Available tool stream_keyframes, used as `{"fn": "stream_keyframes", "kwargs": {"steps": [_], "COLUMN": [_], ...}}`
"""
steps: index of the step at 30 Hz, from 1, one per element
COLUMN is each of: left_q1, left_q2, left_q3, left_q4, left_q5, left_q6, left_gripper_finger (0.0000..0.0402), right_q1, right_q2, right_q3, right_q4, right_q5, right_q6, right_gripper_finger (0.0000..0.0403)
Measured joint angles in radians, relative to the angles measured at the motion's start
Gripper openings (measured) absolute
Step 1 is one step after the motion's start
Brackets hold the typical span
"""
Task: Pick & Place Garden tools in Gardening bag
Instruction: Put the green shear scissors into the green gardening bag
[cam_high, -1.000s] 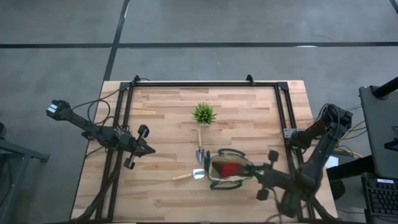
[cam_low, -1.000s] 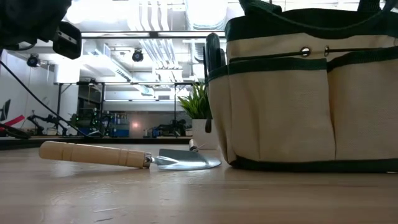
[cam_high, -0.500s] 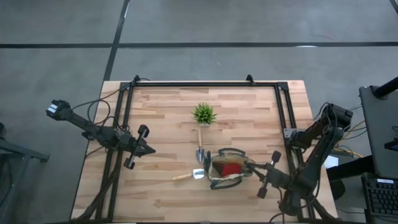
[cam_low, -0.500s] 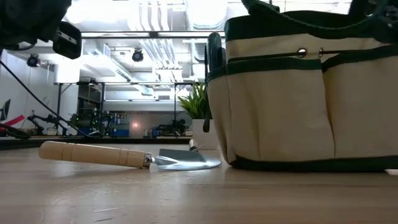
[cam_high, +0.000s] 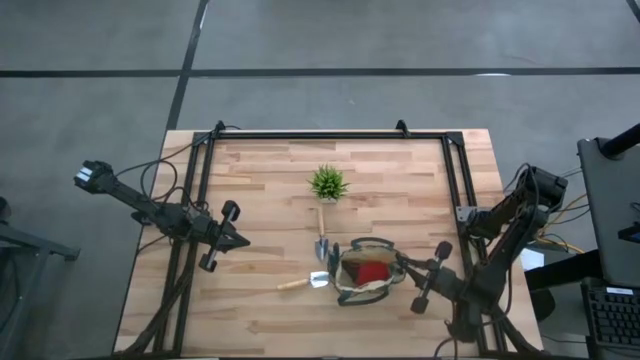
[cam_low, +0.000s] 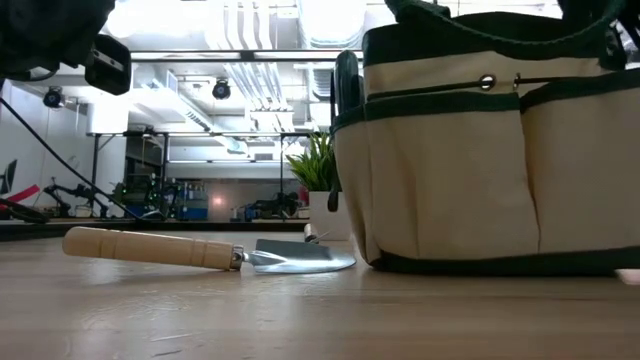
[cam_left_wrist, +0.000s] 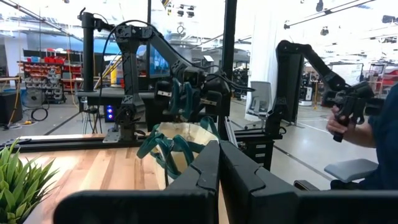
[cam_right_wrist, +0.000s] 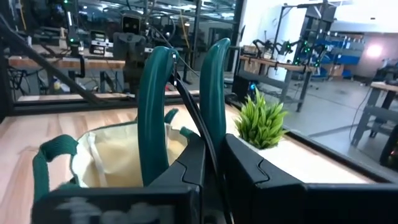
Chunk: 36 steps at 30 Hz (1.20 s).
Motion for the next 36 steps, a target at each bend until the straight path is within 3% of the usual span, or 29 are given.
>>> {"fn": "stream_keyframes", "kwargs": {"steps": [6,16,24,36], "left_q1": [0.000,0.000,0.000,0.000], "left_q2": [0.000,0.000,0.000,0.000], "left_q3": [0.000,0.000,0.000,0.000], "left_q4": [0.000,0.000,0.000,0.000], "left_q5": [0.000,0.000,0.000,0.000], "left_q6": [0.000,0.000,0.000,0.000], "left_gripper_finger": [0.0012,0.0012,0.0012,0.0012], "right_q1": [0.000,0.000,0.000,0.002], "right_q2": [0.000,0.000,-0.008,-0.114], "right_q3": [-0.063,-0.066,-0.026,-0.016], "right_q4": [0.098,0.106,0.102,0.067], "right_q5": [-0.016,-0.088,-0.140,-0.272], "right_q6": [-0.019,-0.030,-0.169,-0.179], "right_gripper_finger": [0.0027,0.0083,0.0072,0.0050]}}
